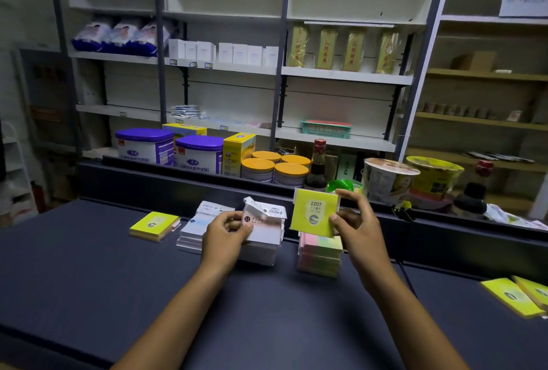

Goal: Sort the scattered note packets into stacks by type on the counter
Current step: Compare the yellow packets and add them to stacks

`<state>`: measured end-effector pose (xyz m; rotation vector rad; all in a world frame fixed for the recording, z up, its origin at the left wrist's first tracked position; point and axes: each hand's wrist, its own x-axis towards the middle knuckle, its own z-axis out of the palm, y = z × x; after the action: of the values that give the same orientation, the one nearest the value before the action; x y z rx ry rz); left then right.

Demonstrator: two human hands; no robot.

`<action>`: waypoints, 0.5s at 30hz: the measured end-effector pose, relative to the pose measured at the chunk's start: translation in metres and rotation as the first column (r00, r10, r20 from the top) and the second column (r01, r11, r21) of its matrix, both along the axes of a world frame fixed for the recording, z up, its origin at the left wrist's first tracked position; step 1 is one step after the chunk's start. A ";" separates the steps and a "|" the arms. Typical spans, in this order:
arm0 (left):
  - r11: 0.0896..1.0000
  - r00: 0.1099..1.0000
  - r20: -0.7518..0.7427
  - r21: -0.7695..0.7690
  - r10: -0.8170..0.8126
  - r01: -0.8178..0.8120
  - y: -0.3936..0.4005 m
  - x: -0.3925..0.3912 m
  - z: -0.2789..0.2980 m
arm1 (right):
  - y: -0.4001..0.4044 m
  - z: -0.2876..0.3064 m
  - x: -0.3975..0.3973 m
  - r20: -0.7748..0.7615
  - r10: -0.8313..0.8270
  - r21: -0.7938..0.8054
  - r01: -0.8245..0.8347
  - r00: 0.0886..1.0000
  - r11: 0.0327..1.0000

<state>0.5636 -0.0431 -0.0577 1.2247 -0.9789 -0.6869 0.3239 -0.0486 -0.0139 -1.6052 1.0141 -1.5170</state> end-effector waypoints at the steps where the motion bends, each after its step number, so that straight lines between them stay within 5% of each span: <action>1: 1.000 0.999 0.032 0.012 0.011 -0.011 -0.005 0.000 0.000 | -0.005 -0.001 0.001 0.006 -0.001 -0.005 0.001 1.000 1.000; 9: 0.991 0.937 0.329 0.029 0.115 -0.132 -0.020 0.001 -0.007 | -0.029 -0.002 0.006 0.021 -0.005 -0.021 0.005 1.000 1.000; 15: 0.977 0.781 0.599 -0.009 0.176 -0.213 -0.023 0.001 -0.016 | -0.032 -0.004 0.010 0.021 0.010 -0.029 -0.010 1.000 1.000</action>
<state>0.5642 -0.0659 -0.0741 1.6191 -1.3276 -0.1486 0.3343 -0.0809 -0.0180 -1.6088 0.9754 -1.5451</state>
